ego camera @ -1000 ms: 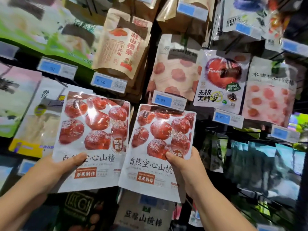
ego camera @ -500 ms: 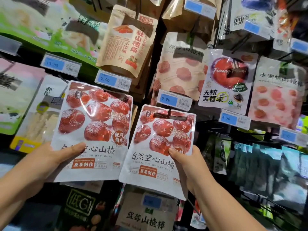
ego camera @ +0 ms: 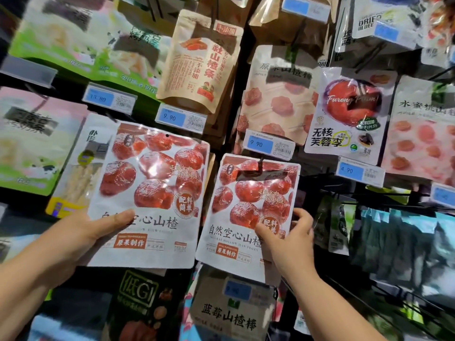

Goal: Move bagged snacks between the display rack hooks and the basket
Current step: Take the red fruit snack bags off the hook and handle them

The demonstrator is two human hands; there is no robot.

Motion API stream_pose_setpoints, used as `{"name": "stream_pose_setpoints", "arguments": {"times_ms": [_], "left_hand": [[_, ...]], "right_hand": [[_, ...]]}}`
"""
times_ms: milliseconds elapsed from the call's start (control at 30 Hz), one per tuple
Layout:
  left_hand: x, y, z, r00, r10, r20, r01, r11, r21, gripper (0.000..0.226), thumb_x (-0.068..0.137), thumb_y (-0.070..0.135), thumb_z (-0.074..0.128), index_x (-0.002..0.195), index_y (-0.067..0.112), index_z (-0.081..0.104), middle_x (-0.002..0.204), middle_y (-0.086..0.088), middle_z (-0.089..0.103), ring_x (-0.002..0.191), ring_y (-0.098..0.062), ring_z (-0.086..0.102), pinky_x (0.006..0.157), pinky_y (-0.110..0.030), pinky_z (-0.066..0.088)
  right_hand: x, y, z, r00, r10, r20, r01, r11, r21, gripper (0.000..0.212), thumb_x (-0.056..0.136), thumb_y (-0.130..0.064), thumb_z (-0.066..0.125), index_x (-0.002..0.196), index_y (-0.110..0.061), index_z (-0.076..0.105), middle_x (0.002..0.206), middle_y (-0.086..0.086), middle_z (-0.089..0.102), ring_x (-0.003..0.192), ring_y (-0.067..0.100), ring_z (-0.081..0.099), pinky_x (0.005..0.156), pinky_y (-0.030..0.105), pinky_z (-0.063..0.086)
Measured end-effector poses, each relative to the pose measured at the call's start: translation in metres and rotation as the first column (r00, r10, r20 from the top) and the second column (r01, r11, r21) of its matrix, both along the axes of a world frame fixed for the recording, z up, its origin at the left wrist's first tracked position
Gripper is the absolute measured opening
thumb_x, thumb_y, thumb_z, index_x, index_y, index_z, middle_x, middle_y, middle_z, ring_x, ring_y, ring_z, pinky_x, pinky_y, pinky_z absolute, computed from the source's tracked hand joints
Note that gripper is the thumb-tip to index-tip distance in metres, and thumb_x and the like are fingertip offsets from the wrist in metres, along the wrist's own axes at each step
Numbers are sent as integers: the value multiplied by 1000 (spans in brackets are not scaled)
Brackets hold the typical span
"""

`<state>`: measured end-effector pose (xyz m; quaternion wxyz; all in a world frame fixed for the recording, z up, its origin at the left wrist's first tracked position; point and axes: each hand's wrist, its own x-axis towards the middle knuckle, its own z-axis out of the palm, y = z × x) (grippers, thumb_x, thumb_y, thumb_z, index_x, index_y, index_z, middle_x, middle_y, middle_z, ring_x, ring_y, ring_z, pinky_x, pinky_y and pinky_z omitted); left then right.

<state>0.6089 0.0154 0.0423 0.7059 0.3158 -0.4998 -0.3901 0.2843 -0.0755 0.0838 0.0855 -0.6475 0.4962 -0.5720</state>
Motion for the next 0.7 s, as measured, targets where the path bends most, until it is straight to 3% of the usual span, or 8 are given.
{"name": "stream_pose_setpoints", "arguments": {"times_ms": [67,167,267,367,400,467,567,700], "left_hand": [[-9,3,3,999,-18,51,17,1000,16,97,22,52,97,107,11,74,111,-15,73,102,-33,70,87,-47,56],[-24,5,7,997,-40,66,37,998,51,107,18,52,96,111,6,71,108,-17,73,99,-33,71,77,-38,60],[-40,4,9,995,-77,65,73,996,53,103,18,51,97,109,7,72,108,-19,72,96,-35,71,73,-40,62],[-57,3,12,990,-125,67,122,991,49,82,26,46,98,94,6,78,98,-20,74,82,-32,74,58,-31,59],[-64,3,13,988,-146,58,143,988,54,66,43,39,95,94,3,77,99,-20,74,80,-30,74,57,-29,58],[-76,4,15,984,-175,35,173,983,67,37,72,19,74,104,1,71,99,-19,74,79,-27,75,56,-27,58],[-87,-2,15,976,-215,38,211,972,104,40,74,16,66,112,2,67,102,-18,74,88,-31,73,65,-32,61],[-100,-12,17,964,-262,49,251,955,155,43,77,18,67,116,1,65,107,-19,73,95,-33,72,75,-35,61]], "right_hand": [[5,12,-3,989,-127,-69,111,973,-201,73,80,-48,73,139,-29,34,137,2,38,132,20,30,106,42,33],[13,29,-3,988,-67,-142,10,927,-374,56,88,-64,49,131,-29,48,124,-9,49,124,11,34,106,39,35],[20,39,1,952,205,-228,-253,946,-204,42,92,-69,37,120,-41,50,110,-25,55,111,2,53,93,25,47],[24,50,5,886,414,-206,-414,909,46,56,81,-67,42,133,-49,33,110,-30,54,105,-8,55,78,7,42],[24,51,4,869,464,-173,-454,886,98,65,78,-70,46,138,-51,28,114,-26,56,108,-5,55,84,9,42],[23,50,0,831,549,-88,-531,830,170,86,71,-74,63,142,-58,17,131,-15,56,120,6,56,102,30,46],[18,51,-7,821,571,10,-563,807,177,103,58,-62,86,125,-80,10,136,-18,52,121,11,59,107,46,46],[6,50,-15,831,553,69,-557,825,96,92,62,-48,88,115,-85,23,134,-31,46,121,8,58,103,46,49]]}}
